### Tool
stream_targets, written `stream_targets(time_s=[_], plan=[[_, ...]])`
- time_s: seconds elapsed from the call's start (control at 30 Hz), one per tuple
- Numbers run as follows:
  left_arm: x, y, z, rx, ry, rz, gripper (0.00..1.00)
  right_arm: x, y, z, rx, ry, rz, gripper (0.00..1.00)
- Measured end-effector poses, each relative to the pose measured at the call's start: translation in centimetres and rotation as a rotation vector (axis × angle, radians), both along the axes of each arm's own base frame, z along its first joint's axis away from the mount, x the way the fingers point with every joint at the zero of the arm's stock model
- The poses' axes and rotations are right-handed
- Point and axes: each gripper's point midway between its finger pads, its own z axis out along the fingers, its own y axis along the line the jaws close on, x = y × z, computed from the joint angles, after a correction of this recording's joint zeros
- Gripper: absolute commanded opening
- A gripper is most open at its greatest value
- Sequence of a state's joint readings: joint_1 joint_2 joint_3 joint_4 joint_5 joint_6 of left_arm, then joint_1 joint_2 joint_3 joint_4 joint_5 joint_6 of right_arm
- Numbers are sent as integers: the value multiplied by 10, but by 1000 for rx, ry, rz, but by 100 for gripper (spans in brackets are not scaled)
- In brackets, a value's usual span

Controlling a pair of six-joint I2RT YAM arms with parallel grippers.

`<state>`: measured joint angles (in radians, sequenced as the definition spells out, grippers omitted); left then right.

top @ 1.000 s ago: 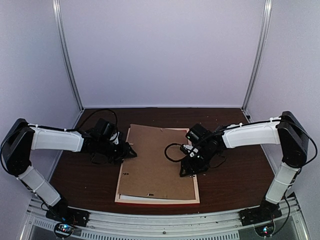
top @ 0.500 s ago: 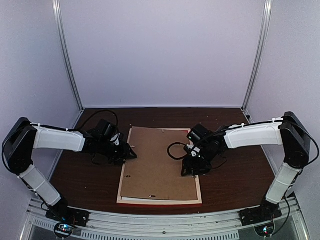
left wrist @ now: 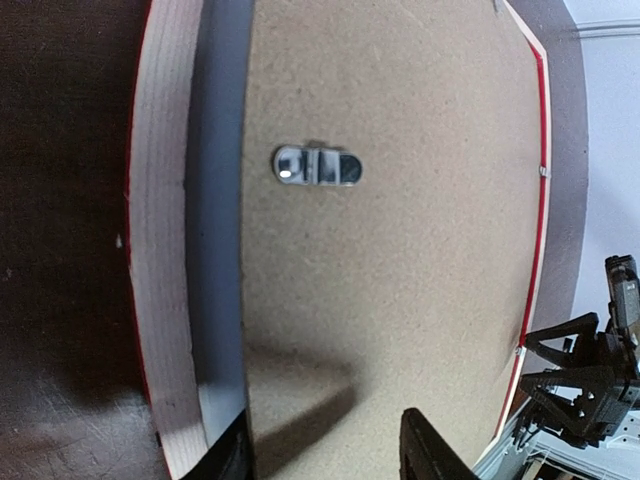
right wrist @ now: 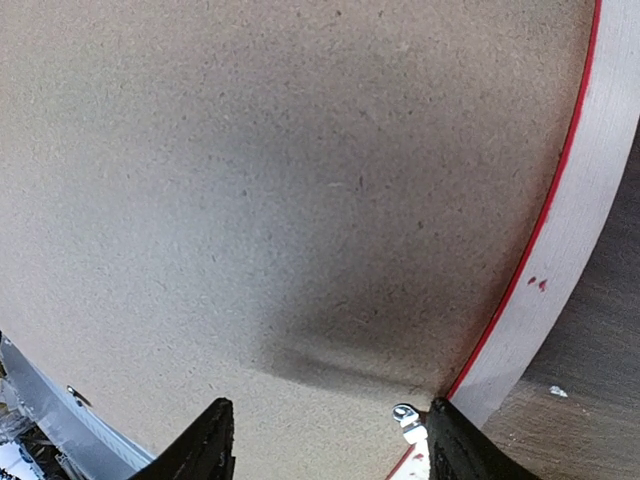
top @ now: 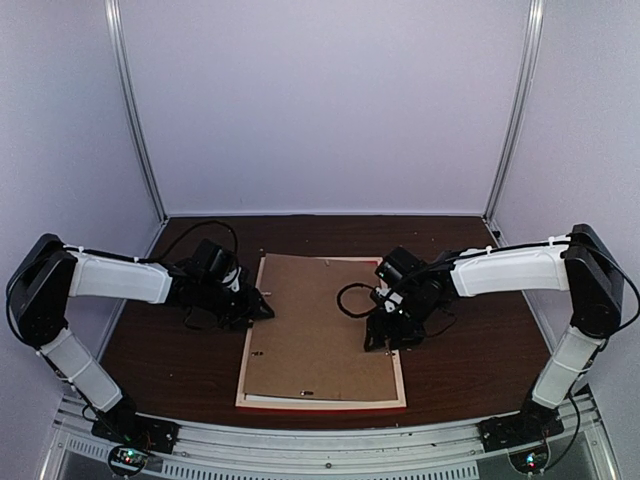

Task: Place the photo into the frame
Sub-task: Press the fastener onto the backboard.

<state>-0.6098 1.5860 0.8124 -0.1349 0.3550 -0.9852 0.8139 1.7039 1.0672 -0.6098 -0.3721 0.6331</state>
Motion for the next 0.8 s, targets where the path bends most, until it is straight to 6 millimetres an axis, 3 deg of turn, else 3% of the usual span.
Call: stream_targets(time_s=[0.8], plan=[[0,-1,0,-5,1,-4,47,-7,-6,-1,-23,24,-20,61]])
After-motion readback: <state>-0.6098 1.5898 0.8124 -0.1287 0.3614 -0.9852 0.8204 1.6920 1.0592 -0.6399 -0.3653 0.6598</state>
